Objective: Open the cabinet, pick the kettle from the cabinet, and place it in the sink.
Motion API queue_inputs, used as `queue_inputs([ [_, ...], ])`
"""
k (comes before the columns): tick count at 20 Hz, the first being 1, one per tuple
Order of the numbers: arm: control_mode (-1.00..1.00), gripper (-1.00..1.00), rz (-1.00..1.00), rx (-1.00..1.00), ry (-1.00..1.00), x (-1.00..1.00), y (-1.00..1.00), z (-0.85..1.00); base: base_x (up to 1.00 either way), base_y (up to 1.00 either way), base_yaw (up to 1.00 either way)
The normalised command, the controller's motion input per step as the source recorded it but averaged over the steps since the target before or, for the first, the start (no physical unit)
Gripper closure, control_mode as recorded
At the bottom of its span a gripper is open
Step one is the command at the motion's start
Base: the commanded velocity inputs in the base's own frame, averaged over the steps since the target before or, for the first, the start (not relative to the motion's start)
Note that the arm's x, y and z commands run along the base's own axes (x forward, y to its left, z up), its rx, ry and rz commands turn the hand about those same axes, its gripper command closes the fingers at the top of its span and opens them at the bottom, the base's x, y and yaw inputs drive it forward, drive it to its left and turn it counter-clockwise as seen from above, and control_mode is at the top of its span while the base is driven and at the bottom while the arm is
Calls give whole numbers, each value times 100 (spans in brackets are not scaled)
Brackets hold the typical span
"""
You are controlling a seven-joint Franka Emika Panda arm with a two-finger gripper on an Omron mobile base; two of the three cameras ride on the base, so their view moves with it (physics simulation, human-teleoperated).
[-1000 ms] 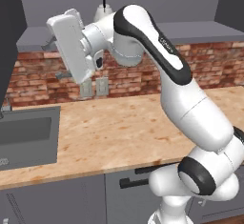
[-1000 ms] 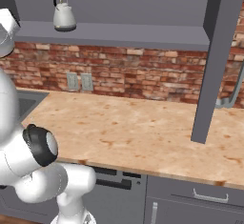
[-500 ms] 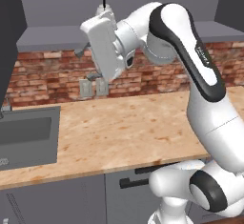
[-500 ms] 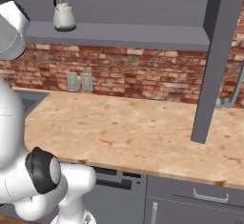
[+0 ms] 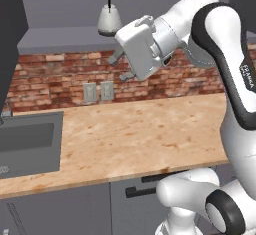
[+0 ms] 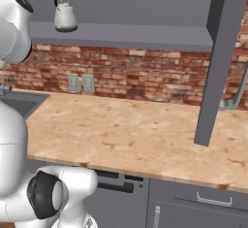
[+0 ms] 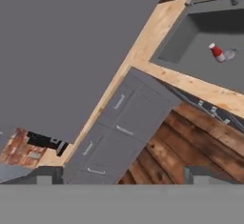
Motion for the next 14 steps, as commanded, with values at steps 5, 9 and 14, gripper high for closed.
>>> queue_inputs([
  [5, -100, -100, -26, -9, -27, -17, -36, 0, 0, 0, 0],
  [9, -100, -100, -30, -11, -29, -7, -20, 0, 0, 0, 0],
  [14, -100, -100, -28, -12, -30, -2, -23, 3, 0, 0, 0],
])
